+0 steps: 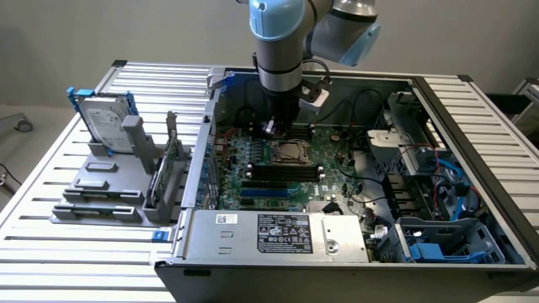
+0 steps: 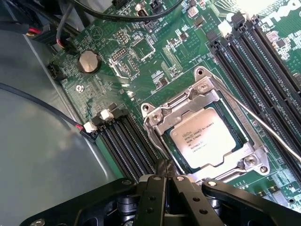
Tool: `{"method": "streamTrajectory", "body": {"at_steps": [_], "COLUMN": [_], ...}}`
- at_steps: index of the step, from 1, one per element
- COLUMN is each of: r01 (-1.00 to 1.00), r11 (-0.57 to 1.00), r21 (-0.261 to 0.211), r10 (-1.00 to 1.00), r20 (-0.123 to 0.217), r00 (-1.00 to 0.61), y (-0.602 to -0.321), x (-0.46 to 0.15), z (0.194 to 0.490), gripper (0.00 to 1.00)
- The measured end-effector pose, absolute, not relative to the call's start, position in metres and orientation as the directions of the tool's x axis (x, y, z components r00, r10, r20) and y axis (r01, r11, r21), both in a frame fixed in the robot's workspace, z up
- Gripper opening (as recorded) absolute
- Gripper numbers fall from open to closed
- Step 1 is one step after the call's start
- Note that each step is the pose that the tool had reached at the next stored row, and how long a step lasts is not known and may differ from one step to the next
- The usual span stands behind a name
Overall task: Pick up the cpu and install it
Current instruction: 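Install the first cpu locking lever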
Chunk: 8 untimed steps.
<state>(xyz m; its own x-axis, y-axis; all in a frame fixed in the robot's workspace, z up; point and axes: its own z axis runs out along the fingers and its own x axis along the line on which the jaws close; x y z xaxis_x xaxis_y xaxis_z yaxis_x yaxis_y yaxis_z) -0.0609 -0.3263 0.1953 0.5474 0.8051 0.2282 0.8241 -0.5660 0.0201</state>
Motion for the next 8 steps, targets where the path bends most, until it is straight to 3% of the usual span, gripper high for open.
{"method": "streamTrajectory", "body": {"at_steps": [8], "r01": [0.824], "r11": [-0.566], "r21": [0.021], "r10": [0.805], "r20": [0.227], "r00": [0.547], "y": [-0.3261], "x": [-0.0573], "z": [0.1952], "gripper": [0.11]}}
